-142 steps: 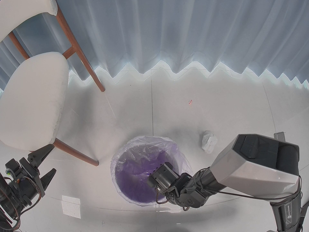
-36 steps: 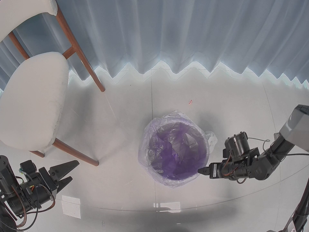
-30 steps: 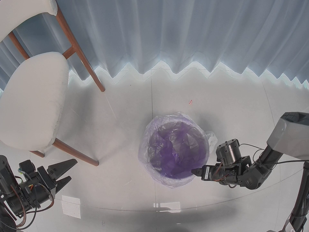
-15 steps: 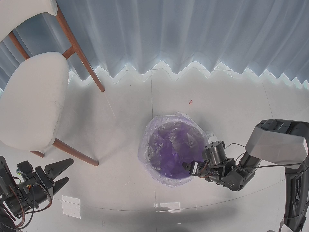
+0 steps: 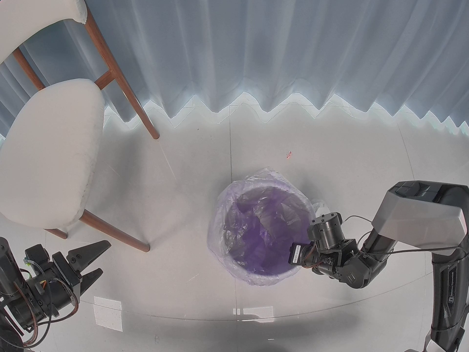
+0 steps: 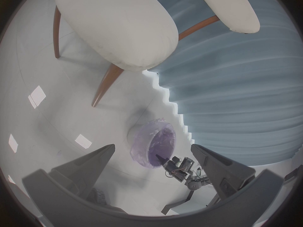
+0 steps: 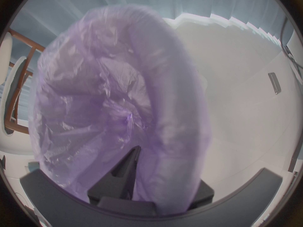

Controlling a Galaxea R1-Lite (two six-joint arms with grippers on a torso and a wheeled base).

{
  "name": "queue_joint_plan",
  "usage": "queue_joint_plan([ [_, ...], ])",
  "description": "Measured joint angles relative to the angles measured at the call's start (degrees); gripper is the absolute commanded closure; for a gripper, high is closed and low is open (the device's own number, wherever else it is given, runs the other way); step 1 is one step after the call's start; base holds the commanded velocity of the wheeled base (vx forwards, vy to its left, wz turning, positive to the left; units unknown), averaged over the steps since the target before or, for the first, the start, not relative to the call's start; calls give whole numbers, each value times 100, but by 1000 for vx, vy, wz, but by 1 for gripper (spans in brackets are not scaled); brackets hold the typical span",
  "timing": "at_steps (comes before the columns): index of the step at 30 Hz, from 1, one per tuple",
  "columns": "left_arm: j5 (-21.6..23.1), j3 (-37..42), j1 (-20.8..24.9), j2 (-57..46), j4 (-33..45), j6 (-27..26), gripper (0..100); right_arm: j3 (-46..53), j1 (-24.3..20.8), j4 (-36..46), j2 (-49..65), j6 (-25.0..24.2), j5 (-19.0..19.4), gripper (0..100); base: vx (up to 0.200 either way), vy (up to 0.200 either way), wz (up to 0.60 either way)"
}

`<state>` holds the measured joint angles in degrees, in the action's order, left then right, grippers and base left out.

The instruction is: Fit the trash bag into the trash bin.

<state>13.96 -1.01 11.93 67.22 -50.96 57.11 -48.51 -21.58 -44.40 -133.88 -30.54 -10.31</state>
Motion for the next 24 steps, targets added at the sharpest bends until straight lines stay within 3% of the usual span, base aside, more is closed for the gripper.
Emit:
queue_joint_plan([
  [6, -85, 0, 22, -29, 46, -5, 0, 33, 286, 6, 265, 299, 351, 100, 0, 0, 0],
  [11, -48, 0, 44, -38, 46, 37, 0, 293, 636, -2, 618, 657, 1239, 100, 0, 0, 0],
  [17, 251, 0, 254, -29, 51, 571, 0, 863, 1064, -558, 942, 1549, 2366, 100, 0, 0, 0],
  [24, 435, 0, 750, 315, -57, 622, 0, 1307, 1296, -1406, 924, 1699, 2682, 100, 0, 0, 0],
])
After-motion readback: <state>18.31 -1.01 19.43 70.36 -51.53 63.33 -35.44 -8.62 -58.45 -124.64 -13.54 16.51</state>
